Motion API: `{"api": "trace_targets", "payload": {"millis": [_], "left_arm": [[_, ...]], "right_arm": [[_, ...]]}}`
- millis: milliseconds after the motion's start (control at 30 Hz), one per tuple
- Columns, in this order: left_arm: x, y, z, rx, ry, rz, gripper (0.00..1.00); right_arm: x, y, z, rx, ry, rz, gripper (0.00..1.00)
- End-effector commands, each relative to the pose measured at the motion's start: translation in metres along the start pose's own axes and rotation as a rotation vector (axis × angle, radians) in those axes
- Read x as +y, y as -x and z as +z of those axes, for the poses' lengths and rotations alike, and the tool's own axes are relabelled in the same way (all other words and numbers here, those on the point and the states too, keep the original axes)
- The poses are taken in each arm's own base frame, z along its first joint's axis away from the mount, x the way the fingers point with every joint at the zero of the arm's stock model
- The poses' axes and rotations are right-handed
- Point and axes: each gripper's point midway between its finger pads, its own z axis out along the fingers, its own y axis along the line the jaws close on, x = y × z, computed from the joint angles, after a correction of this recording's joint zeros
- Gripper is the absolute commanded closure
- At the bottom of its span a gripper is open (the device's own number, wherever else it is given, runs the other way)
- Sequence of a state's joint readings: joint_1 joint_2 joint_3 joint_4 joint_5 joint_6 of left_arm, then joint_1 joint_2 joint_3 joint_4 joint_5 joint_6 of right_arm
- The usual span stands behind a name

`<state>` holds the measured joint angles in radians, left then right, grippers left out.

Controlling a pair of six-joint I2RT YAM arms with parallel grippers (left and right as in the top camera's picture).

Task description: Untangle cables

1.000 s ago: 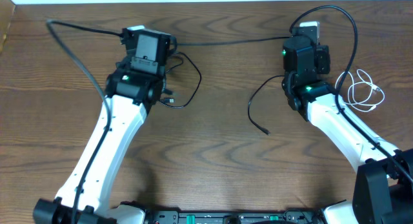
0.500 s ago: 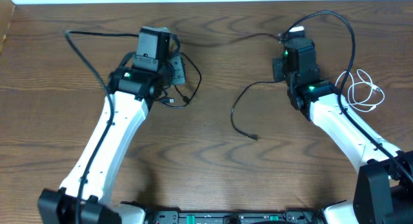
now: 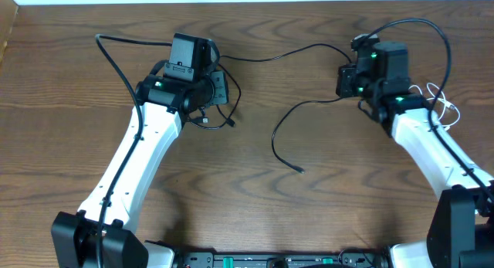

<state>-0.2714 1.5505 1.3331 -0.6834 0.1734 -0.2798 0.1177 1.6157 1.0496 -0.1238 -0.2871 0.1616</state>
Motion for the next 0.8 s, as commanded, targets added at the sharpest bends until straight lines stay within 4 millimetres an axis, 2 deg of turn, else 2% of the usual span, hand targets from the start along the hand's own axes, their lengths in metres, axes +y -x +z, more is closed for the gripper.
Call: {"api": "trace_targets", "payload": {"millis": [0,167,233,367,433,633,767], "left_arm": [[-0.017,-0.003,-0.003,0.019,-0.090,0.029,0.93],[-0.033,-0.007,-0.003,0.043,-0.178,0.056,0.93],[-0.038,-0.013,-0.001,0.066,-0.197,0.081,0.92],[-0.038,-0.030,0.005,0.137,-0.185,0.081,0.93],[-0.040,-0.039,0.009,0.169,-0.181,0.086,0.93],[-0.056,-0.055,0.017,0.214,-0.195,0.128,0.93],[-0.069,-0.054,0.018,0.195,-0.221,0.159,0.92]], "right_arm": [[0.049,0.002,-0.021,0.023,0.353,0.027,0.99],[0.072,-0.008,-0.034,0.079,0.517,0.049,0.99],[0.068,-0.009,-0.032,0.084,0.493,0.056,0.99],[0.047,-0.021,-0.023,0.128,0.358,0.098,0.99],[0.047,-0.026,-0.024,0.144,0.361,0.087,0.99],[0.067,-0.021,-0.029,0.123,0.469,0.035,0.99],[0.089,-0.018,-0.039,0.112,0.598,0.015,0.99]]}}
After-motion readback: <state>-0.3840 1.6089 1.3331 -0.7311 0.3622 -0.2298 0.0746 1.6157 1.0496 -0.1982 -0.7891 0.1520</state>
